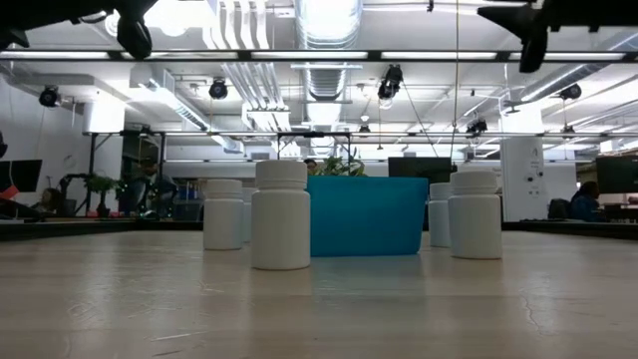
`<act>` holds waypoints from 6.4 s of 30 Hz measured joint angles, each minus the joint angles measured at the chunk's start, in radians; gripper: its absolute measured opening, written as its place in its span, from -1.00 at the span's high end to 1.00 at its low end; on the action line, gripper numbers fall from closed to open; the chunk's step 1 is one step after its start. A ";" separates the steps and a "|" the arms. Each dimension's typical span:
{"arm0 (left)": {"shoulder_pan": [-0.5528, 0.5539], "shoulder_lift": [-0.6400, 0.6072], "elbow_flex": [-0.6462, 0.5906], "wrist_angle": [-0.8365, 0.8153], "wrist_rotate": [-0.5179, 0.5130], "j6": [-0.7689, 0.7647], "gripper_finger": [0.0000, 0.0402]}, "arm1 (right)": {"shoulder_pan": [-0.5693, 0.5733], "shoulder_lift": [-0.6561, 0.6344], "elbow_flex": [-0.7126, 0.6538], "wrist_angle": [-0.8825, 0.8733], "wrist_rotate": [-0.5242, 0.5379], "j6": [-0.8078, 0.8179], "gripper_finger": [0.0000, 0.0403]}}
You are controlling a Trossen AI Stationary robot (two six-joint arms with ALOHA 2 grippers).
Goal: Pick and place pill bottles into a basket
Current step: Put the white medicine bottle into the blue bin
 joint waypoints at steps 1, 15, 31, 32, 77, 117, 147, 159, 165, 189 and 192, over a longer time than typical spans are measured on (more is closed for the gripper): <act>0.000 0.000 0.005 -0.004 0.000 -0.007 0.41 | 0.000 0.033 0.029 -0.025 0.000 0.000 0.44; -0.001 0.025 0.152 -0.232 0.093 -0.092 0.07 | 0.002 0.375 0.402 -0.188 -0.113 -0.176 0.02; 0.000 0.057 0.296 -0.502 0.127 0.018 0.07 | 0.003 0.453 0.697 -0.744 -0.134 -0.194 0.03; 0.000 0.057 0.301 -0.528 0.127 0.019 0.07 | 0.003 0.456 0.711 -0.769 -0.139 -0.194 0.03; 0.000 0.247 0.554 -0.880 0.120 0.139 0.07 | 0.003 0.784 0.956 -1.235 -0.161 -0.206 0.02; 0.000 0.252 0.550 -0.889 0.122 0.144 0.07 | 0.002 1.007 0.955 -1.432 -0.329 -0.240 0.02; 0.000 0.285 0.557 -0.881 0.121 0.163 0.07 | 0.002 1.107 1.022 -1.334 -0.341 -0.342 0.03; 0.000 0.275 0.563 -0.879 0.121 0.162 0.07 | -0.004 1.108 1.022 -1.319 -0.318 -0.229 0.04; 0.000 0.271 0.563 -0.879 0.121 0.161 0.07 | -0.007 1.108 1.022 -1.323 -0.303 -0.205 0.03; 0.000 0.269 0.563 -0.878 0.122 0.160 0.07 | -0.009 1.111 1.014 -1.369 -0.239 -0.182 -0.63; 0.000 0.269 0.563 -0.878 0.122 0.160 0.07 | -0.009 1.111 1.014 -1.369 -0.246 -0.175 -0.61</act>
